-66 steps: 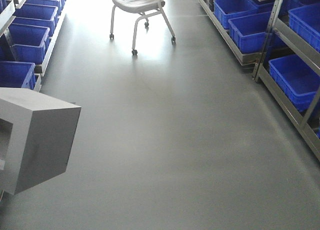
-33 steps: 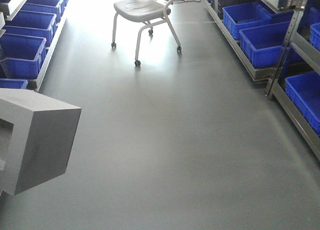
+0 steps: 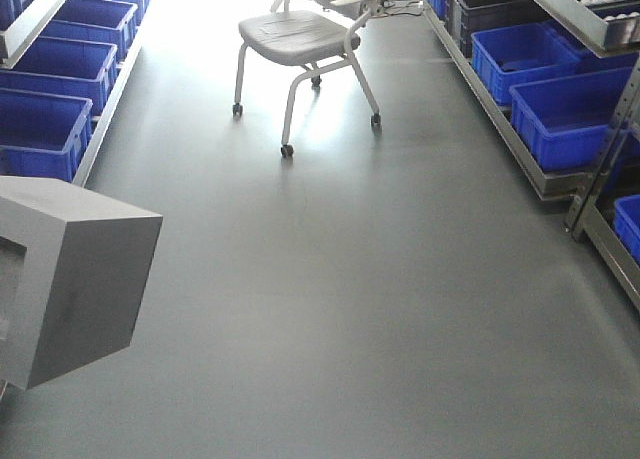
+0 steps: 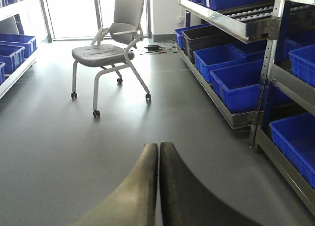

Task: Sort gray base to blue bin
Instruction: 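Drive down the aisle between blue-bin shelves toward the chair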

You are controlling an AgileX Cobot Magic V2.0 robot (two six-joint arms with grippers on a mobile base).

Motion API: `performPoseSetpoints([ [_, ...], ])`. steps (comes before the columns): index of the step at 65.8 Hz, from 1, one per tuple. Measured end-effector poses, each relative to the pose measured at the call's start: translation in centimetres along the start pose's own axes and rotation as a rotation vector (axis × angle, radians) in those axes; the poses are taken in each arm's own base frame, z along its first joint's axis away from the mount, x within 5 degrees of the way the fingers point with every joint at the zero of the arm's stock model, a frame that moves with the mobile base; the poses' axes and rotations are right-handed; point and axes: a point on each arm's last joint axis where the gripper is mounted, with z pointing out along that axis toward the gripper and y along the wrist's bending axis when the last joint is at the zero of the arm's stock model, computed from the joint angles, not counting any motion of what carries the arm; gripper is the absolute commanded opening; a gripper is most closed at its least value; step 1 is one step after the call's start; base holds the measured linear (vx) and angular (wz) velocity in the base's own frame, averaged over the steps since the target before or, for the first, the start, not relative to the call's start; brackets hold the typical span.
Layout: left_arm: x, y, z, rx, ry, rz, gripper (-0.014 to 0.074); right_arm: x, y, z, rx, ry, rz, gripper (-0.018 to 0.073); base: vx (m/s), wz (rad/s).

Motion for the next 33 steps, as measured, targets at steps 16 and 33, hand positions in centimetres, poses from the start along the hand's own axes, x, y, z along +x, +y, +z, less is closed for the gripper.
performPoseSetpoints([
  [16, 0.00, 0.00, 0.00, 0.000, 0.000, 0.000, -0.0006, 0.00, 0.00, 0.00, 0.000, 0.000, 0.000, -0.0005, 0.40, 0.03],
  [33, 0.00, 0.00, 0.00, 0.000, 0.000, 0.000, -0.0006, 0.00, 0.00, 0.00, 0.000, 0.000, 0.000, -0.0005, 0.37, 0.10],
])
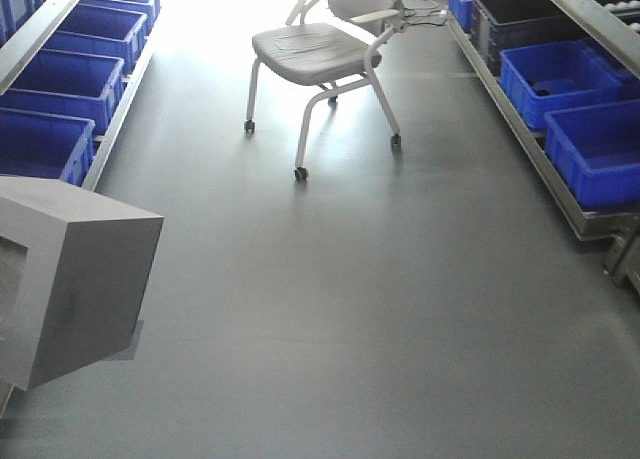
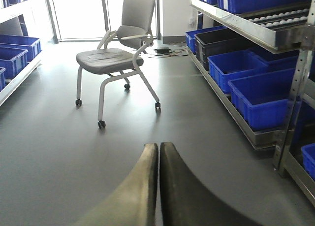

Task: Sort gray base to blue bin
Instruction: 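Drive down the aisle between blue-bin shelves toward the chair, then turn the base to face the rack of open blue bins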

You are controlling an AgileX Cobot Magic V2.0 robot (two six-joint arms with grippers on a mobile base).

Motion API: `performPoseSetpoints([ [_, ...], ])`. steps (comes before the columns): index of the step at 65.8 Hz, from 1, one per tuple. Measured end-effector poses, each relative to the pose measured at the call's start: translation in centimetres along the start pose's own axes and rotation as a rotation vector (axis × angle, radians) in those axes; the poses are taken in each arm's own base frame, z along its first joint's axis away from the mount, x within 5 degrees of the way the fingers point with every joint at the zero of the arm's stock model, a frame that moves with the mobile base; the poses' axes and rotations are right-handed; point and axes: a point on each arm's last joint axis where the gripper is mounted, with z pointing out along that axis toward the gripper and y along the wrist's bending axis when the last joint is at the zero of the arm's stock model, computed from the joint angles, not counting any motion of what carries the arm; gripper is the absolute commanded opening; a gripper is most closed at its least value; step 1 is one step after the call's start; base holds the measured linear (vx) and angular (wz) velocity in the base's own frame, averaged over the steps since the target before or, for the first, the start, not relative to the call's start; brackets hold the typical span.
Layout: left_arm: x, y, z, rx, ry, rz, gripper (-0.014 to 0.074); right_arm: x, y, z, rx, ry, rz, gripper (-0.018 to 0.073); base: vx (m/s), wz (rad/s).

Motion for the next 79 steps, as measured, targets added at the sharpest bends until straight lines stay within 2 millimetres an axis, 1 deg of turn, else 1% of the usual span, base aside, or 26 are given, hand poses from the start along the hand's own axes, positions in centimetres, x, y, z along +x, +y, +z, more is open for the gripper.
performPoseSetpoints([
  [11, 0.00, 0.00, 0.00, 0.000, 0.000, 0.000, -0.0006, 0.00, 0.00, 0.00, 0.000, 0.000, 0.000, -0.0005, 0.33, 0.32],
  [22, 0.00, 0.00, 0.00, 0.000, 0.000, 0.000, -0.0006, 0.00, 0.00, 0.00, 0.000, 0.000, 0.000, -0.0005, 0.30, 0.58],
  [79, 0.00, 0.00, 0.00, 0.000, 0.000, 0.000, -0.0006, 0.00, 0.00, 0.00, 0.000, 0.000, 0.000, -0.0005, 0.22, 0.81],
])
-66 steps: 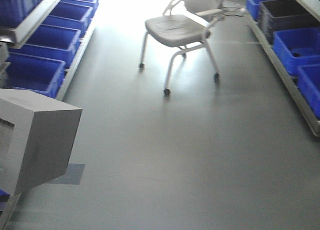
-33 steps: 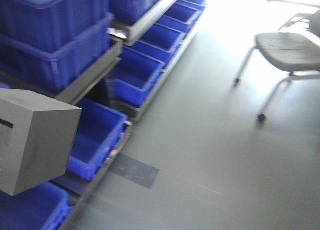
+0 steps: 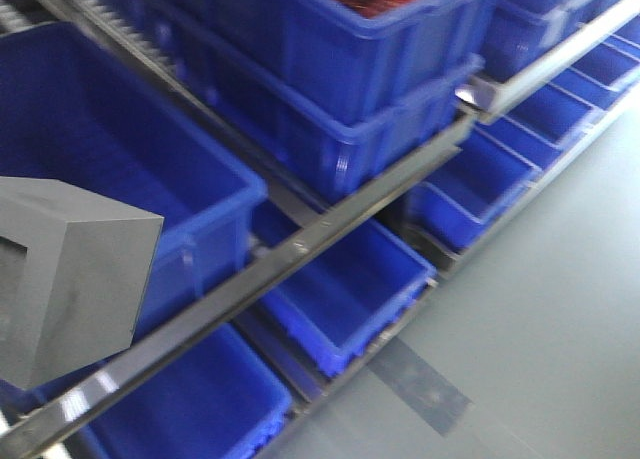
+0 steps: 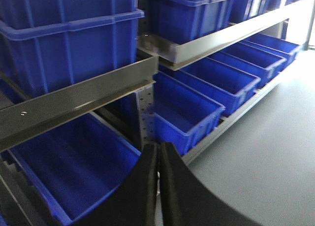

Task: Sort gray base to blue bin
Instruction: 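Turn the base to face the rack of open blue bins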

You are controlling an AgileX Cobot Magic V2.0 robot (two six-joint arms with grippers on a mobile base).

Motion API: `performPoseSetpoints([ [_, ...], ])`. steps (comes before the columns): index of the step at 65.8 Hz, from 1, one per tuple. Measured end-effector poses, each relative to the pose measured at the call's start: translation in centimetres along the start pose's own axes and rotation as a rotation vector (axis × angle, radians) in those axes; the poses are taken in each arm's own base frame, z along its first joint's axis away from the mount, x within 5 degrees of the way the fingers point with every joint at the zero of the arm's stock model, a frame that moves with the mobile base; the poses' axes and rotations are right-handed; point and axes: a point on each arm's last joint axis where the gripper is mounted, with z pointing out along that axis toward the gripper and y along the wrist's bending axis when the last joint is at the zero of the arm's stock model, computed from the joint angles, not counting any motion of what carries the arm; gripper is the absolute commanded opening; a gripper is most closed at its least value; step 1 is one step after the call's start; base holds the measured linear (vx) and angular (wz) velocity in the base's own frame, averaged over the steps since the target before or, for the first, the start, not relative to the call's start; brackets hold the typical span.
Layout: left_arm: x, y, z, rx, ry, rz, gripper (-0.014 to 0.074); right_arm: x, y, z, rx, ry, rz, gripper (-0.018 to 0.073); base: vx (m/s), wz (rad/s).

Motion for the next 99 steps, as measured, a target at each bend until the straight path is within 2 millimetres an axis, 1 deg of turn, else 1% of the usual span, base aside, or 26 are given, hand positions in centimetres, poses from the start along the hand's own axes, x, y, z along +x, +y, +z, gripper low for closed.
performPoseSetpoints([
  [27, 0.00, 0.00, 0.00, 0.000, 0.000, 0.000, -0.0006, 0.00, 0.00, 0.00, 0.000, 0.000, 0.000, -0.0005, 0.19, 0.75],
  [50, 0.00, 0.00, 0.00, 0.000, 0.000, 0.000, -0.0006, 0.00, 0.00, 0.00, 0.000, 0.000, 0.000, -0.0005, 0.14, 0.53],
  [72, 0.00, 0.00, 0.00, 0.000, 0.000, 0.000, -0.0006, 0.00, 0.00, 0.00, 0.000, 0.000, 0.000, -0.0005, 0.08, 0.33],
  [99, 0.00, 0.00, 0.00, 0.000, 0.000, 0.000, -0.0006, -0.06, 0.00, 0.00, 0.000, -0.006, 0.000, -0.0005, 0.03, 0.14],
])
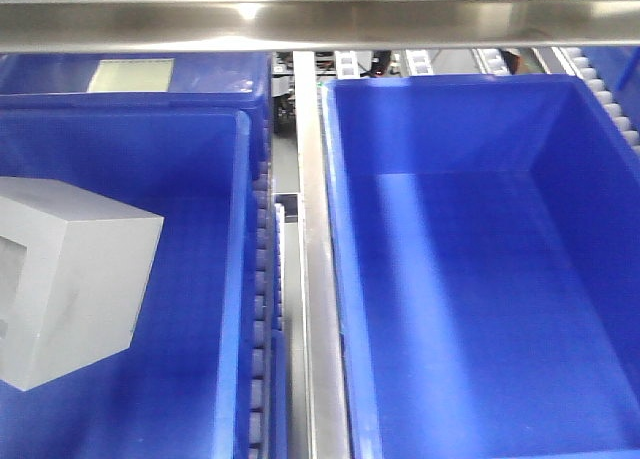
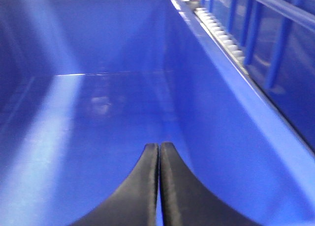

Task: Sort gray base to blue bin
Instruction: 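Turn the base to face the rack of open blue bins, then stop in front of the two open blue bins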

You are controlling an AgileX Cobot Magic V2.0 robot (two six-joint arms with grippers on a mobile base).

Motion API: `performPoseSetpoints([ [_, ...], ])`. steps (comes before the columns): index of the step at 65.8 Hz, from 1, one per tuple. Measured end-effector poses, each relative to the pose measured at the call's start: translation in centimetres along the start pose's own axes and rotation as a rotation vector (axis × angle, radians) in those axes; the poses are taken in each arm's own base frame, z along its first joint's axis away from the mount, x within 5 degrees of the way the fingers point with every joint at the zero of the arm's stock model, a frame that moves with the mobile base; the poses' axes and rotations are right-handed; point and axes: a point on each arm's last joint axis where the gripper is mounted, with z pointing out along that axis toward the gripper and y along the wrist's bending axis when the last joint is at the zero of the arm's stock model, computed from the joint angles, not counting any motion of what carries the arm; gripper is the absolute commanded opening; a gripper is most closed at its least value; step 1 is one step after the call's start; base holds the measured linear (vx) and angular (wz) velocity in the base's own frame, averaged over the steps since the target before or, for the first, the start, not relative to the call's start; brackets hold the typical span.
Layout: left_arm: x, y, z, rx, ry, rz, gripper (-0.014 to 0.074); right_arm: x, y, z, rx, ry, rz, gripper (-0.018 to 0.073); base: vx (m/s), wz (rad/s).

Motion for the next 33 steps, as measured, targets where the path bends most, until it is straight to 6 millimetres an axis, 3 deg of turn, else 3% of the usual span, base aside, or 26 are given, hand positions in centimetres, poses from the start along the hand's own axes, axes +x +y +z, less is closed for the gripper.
performPoseSetpoints([
  [33, 0.00, 0.00, 0.00, 0.000, 0.000, 0.000, -0.0006, -0.49, 0.01, -0.04, -0.001, -0.041, 0.000, -0.0005, 0.02, 0.14],
])
